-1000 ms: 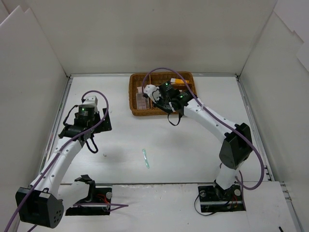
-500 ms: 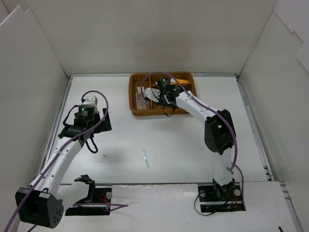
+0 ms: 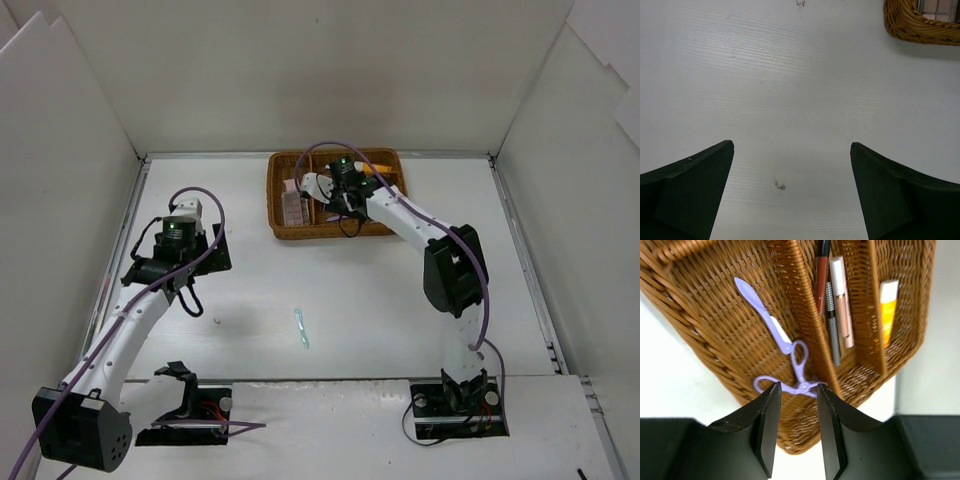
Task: Organize the makeup
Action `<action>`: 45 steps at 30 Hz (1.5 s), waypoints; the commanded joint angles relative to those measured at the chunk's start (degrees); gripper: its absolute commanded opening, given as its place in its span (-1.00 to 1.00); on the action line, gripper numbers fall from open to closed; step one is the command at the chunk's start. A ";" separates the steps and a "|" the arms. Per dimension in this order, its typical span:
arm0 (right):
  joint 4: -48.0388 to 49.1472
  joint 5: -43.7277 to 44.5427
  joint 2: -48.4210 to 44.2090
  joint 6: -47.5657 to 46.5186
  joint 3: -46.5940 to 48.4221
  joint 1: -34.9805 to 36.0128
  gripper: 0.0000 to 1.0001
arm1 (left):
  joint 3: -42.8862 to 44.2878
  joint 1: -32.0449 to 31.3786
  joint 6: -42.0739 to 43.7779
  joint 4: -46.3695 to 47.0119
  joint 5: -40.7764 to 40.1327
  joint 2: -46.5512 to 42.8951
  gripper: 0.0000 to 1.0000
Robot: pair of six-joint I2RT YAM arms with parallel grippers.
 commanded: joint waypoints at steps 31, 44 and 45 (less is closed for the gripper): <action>2.19 -1.26 -11.81 82.28 -21.90 28.85 -0.02 | 0.74 0.31 -1.15 1.00 -5.08 -2.33 0.95; 2.28 -3.10 -8.29 85.71 -26.91 30.61 -0.24 | 0.83 0.31 -1.15 1.26 -4.46 -2.33 0.94; 2.28 -3.10 -8.03 85.80 -27.08 30.78 -0.25 | 0.83 0.31 -1.07 1.35 -4.55 -2.33 0.95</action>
